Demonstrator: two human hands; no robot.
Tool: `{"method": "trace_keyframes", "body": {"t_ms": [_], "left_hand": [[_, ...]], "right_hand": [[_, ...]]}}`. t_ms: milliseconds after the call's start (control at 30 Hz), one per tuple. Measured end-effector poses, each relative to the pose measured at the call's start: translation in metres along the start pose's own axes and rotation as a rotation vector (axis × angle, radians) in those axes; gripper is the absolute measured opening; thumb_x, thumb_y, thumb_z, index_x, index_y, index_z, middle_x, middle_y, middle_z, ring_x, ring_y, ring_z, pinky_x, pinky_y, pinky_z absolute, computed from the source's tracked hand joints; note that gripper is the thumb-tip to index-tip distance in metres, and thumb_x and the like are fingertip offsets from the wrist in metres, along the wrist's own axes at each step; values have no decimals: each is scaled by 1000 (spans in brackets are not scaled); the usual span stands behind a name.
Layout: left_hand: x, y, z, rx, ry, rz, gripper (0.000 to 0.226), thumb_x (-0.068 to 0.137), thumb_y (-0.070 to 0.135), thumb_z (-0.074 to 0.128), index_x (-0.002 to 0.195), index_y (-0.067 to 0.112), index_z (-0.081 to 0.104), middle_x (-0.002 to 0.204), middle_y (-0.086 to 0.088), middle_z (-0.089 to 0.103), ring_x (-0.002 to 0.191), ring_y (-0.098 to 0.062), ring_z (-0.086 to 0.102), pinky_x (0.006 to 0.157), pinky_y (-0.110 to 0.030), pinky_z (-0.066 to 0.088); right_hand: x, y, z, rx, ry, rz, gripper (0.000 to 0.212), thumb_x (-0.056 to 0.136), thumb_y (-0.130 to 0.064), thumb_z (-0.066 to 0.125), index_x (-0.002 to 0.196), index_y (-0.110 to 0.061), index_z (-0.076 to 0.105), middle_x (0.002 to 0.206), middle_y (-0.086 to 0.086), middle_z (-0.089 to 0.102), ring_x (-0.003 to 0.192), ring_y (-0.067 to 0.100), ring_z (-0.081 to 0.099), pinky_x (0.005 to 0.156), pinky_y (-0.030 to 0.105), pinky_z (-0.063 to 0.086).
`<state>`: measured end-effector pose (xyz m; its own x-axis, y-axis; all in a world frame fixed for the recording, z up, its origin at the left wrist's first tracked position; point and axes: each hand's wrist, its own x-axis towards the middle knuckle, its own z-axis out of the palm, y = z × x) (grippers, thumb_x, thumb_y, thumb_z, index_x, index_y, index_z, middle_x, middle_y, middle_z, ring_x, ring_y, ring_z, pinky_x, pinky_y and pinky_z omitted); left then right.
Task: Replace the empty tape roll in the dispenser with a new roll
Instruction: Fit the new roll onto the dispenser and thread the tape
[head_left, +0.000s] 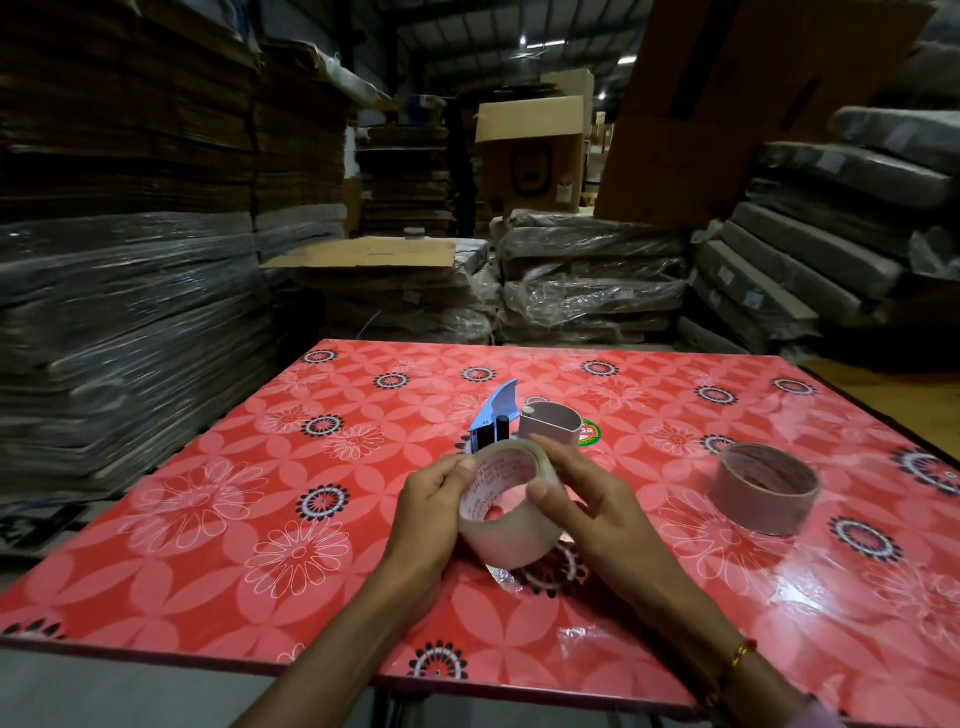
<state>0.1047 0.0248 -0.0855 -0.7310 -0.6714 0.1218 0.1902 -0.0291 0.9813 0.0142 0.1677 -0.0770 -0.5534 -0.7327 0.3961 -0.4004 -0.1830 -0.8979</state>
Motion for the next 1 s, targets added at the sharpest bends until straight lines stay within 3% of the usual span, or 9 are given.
{"method": "trace_keyframes", "body": {"t_ms": [167, 300, 433, 567, 633, 733, 833, 900, 1000], "left_hand": [[1, 5, -3, -112, 47, -45, 28, 100, 12, 48, 101, 7, 75, 99, -19, 76, 87, -29, 70, 75, -37, 54], [0, 8, -1, -148, -6, -42, 30, 102, 20, 46, 108, 7, 73, 105, -19, 75, 96, -32, 69, 80, -39, 52], [-6, 10, -1, -202, -218, -74, 39, 98, 38, 54, 128, 14, 61, 120, -14, 71, 104, -24, 70, 77, -35, 61], [-10, 1, -1, -24, -305, 29, 55, 75, 33, 75, 123, 42, 49, 117, 22, 71, 116, -5, 65, 96, -26, 55], [-8, -2, -2, 56, -256, 41, 68, 72, 32, 80, 132, 39, 49, 121, 19, 69, 118, -3, 63, 101, -32, 52], [-7, 0, -2, 83, -192, 69, 95, 63, 44, 88, 146, 25, 44, 134, 3, 64, 122, -13, 62, 102, -43, 53], [-6, -2, -3, 106, -137, 105, 66, 70, 20, 88, 129, 21, 59, 118, 5, 73, 109, -7, 69, 90, -29, 58], [-8, -2, -1, 121, -126, 130, 52, 73, 0, 81, 112, 29, 63, 105, 13, 76, 98, -2, 71, 81, -21, 58], [-8, -1, -3, 111, -145, 112, 50, 74, -3, 79, 104, 35, 65, 102, 13, 77, 98, -5, 72, 81, -28, 59]], "right_hand": [[-4, 5, 1, -254, -71, -118, 73, 80, -32, 83, 141, -42, 46, 141, -23, 54, 133, 3, 51, 96, 14, 50], [-3, 6, 1, -317, -12, -184, 72, 80, -41, 80, 143, -37, 45, 141, -22, 55, 133, 4, 52, 108, 26, 45], [-1, 8, -1, -227, 92, -146, 54, 87, -29, 76, 137, -30, 55, 132, -14, 64, 124, 10, 61, 101, 36, 52], [1, 6, -4, -67, 210, -59, 26, 89, -20, 73, 114, -28, 67, 107, -4, 75, 98, 14, 71, 78, 24, 56], [1, 8, -5, -42, 246, -11, 19, 90, -23, 72, 108, -28, 69, 101, -3, 76, 93, 18, 73, 72, 24, 58], [2, 12, -6, -43, 267, 43, 22, 87, -30, 75, 108, -27, 70, 101, -4, 77, 93, 17, 74, 76, 34, 60], [2, 11, -7, -36, 318, 55, 42, 72, -44, 85, 106, -28, 67, 105, -7, 76, 95, 8, 73, 76, 28, 58], [1, 10, -7, -102, 355, 38, 52, 62, -52, 87, 104, -34, 62, 106, -10, 74, 98, 6, 72, 79, 28, 59], [-2, 7, -4, -196, 362, -15, 53, 66, -45, 89, 105, -36, 56, 109, -14, 70, 104, 2, 67, 85, 26, 57]]}}
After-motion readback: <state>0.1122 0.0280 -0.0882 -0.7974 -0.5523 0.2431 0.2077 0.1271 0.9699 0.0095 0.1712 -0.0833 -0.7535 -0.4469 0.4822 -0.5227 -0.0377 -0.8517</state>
